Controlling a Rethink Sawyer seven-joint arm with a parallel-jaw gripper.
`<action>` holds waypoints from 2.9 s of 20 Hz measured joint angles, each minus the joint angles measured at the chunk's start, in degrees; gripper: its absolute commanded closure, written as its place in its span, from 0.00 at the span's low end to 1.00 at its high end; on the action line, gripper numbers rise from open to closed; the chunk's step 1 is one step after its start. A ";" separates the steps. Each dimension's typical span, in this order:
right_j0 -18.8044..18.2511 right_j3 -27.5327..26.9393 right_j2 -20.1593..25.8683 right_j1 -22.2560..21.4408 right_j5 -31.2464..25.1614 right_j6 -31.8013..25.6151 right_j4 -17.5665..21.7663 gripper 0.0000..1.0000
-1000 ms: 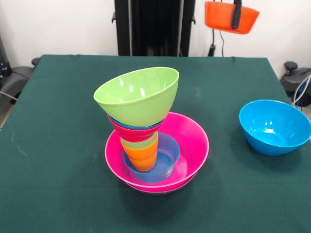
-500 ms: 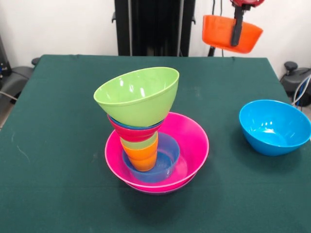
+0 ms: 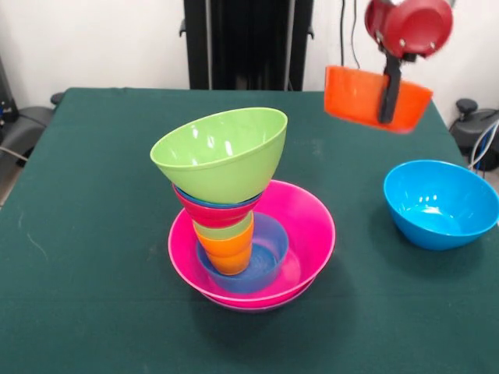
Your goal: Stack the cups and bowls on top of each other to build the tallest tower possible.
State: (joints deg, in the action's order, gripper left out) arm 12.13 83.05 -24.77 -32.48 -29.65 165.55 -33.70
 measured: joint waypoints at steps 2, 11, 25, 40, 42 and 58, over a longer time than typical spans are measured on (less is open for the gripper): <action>-0.37 -3.21 0.00 2.00 -0.85 0.00 -0.14 1.00; 0.12 -9.37 0.02 6.91 -1.22 0.00 -2.46 1.00; 3.82 -9.37 0.06 7.21 -1.22 0.00 -5.75 1.00; 6.00 -9.36 0.07 8.23 -1.22 0.00 -6.72 1.00; 5.57 -9.26 0.11 8.31 -1.22 0.00 -6.72 1.00; -0.78 -2.15 1.47 8.31 0.64 0.00 -6.37 1.00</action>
State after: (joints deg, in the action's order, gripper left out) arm 11.35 80.90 -23.31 -24.18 -29.01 165.55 -40.06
